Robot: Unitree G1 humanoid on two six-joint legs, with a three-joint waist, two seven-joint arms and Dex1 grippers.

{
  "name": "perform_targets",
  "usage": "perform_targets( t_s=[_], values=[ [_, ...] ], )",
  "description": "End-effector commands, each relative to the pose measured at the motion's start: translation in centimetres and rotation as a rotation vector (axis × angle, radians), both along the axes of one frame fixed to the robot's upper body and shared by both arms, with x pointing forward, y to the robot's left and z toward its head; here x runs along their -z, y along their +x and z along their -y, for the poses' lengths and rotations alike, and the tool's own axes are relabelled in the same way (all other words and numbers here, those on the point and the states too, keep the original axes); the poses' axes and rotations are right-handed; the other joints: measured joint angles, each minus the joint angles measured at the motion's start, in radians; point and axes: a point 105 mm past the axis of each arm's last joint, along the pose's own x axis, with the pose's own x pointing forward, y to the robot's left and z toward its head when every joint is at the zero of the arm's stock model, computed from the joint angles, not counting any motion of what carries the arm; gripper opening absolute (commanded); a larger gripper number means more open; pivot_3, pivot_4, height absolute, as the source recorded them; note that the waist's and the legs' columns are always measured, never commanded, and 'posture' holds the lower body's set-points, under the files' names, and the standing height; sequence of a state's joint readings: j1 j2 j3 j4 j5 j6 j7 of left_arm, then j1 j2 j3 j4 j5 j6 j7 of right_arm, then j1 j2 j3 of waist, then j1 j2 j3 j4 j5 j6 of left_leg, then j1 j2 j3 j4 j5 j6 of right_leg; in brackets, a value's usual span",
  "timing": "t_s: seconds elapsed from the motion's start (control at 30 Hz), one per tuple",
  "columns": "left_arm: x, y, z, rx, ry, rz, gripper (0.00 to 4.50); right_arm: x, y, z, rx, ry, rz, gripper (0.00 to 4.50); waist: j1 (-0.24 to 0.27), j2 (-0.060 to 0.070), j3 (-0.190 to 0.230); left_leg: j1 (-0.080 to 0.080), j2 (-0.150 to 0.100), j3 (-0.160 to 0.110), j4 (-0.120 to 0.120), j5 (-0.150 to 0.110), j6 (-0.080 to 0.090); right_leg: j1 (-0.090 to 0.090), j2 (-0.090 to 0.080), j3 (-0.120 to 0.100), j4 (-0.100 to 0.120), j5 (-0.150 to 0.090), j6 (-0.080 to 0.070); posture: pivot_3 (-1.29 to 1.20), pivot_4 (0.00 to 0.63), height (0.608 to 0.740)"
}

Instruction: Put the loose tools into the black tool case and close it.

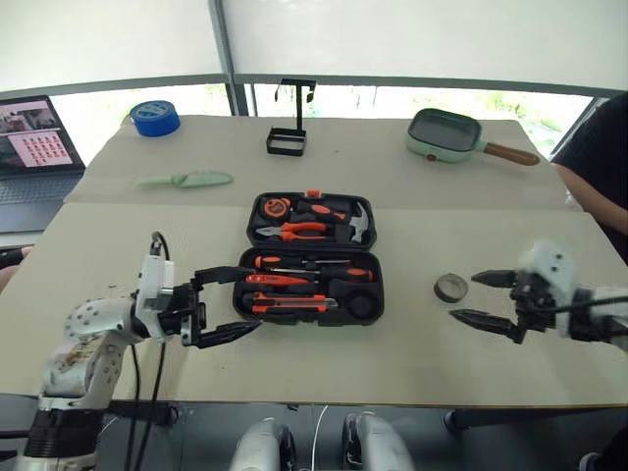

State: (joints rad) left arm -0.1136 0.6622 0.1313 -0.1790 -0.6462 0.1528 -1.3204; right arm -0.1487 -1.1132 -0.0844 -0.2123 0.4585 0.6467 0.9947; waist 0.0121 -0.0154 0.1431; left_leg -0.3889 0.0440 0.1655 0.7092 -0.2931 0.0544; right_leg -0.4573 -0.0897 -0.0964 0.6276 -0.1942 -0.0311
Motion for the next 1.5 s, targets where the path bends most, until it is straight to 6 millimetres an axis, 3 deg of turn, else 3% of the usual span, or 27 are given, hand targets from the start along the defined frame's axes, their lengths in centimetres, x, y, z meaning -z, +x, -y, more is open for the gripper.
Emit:
perform_targets(
  t_s=[0.03, 0.33, 0.43, 0.8, 0.87, 1.03, 1.2, 1.27, 1.5],
  values=[
    [-0.7, -0.2, 0.4, -0.001, -0.005, 0.036, 4.49, 0.1, 1.8, 0.3, 0.008, -0.056, 0.006, 4.5, -0.002, 0.0, 0.0, 0.0, 0.0, 0.0, 0.0, 0.0, 0.001, 0.001, 0.0, 0.0, -0.001, -0.001, 0.002, 0.0, 0.15, 0.74],
    [-0.1, -0.5, -0.1, -0.052, 0.008, 0.053, 4.49, 2.8, 4.0, -1.0, -0.046, -0.068, 0.003, 4.5, 0.001, -0.001, 0.001, -0.001, 0.0, 0.002, 0.003, -0.001, 0.002, 0.0, -0.002, -0.001, -0.001, -0.002, 0.009, 0.0, 0.15, 0.74],
    [-0.1, -0.6, -0.4, -0.064, 0.012, 0.052, 4.5, 3.0, 4.4, -0.9, -0.045, -0.077, 0.005, 3.76, -0.002, -0.001, 0.001, 0.0, 0.0, 0.002, 0.003, -0.001, 0.002, 0.0, -0.002, -0.001, 0.0, -0.001, 0.009, 0.0, 0.15, 0.74],
    [0.5, -1.3, -0.1, -0.016, 0.013, 0.046, 4.5, 2.0, 4.4, -0.7, -0.119, -0.082, -0.011, 0.02, -0.004, -0.001, 0.001, 0.001, 0.0, 0.002, 0.003, -0.001, 0.001, 0.0, -0.002, -0.002, 0.001, -0.001, 0.009, 0.0, 0.15, 0.74],
    [0.7, -1.5, -0.2, -0.014, 0.014, 0.041, 4.5, 0.9, 3.8, -2.4, -0.221, -0.003, -0.016, 0.02, -0.004, -0.001, 0.001, 0.001, 0.0, 0.002, 0.003, -0.001, 0.001, 0.0, -0.002, -0.001, 0.001, -0.001, 0.009, 0.0, 0.15, 0.74],
    [1.2, -1.2, -0.8, -0.057, 0.01, 0.032, 4.5, -3.1, 2.3, -8.9, -0.431, 0.26, 0.002, 0.02, -0.016, -0.001, 0.001, 0.001, 0.001, 0.002, 0.003, -0.001, 0.001, 0.0, -0.002, -0.001, 0.001, 0.0, 0.008, 0.0, 0.15, 0.74],
    [2.2, -0.8, -2.0, -0.102, 0.028, 0.009, 4.5, -2.7, 1.5, -13.3, -0.505, 0.218, -0.018, 0.02, -0.014, -0.001, 0.001, 0.001, 0.002, 0.001, 0.003, 0.0, 0.0, 0.0, -0.003, -0.002, 0.001, 0.003, 0.002, 0.0, 0.15, 0.74],
    [2.4, -0.7, -2.2, -0.106, 0.035, 0.009, 4.5, -2.0, 1.9, -14.1, -0.486, 0.197, -0.022, 0.02, -0.013, -0.001, 0.001, 0.001, 0.002, 0.001, 0.003, -0.002, 0.003, 0.0, -0.003, -0.003, 0.001, 0.002, 0.003, 0.0, 0.15, 0.74],
    [2.5, -1.0, -2.2, -0.117, 0.035, 0.016, 4.5, 0.2, 1.8, -14.1, -0.455, 0.123, -0.08, 0.02, -0.006, -0.001, 0.001, -0.002, 0.001, 0.001, 0.003, -0.001, 0.001, -0.001, -0.004, -0.005, -0.001, 0.004, 0.0, 0.0, 0.15, 0.74]
  ],
)
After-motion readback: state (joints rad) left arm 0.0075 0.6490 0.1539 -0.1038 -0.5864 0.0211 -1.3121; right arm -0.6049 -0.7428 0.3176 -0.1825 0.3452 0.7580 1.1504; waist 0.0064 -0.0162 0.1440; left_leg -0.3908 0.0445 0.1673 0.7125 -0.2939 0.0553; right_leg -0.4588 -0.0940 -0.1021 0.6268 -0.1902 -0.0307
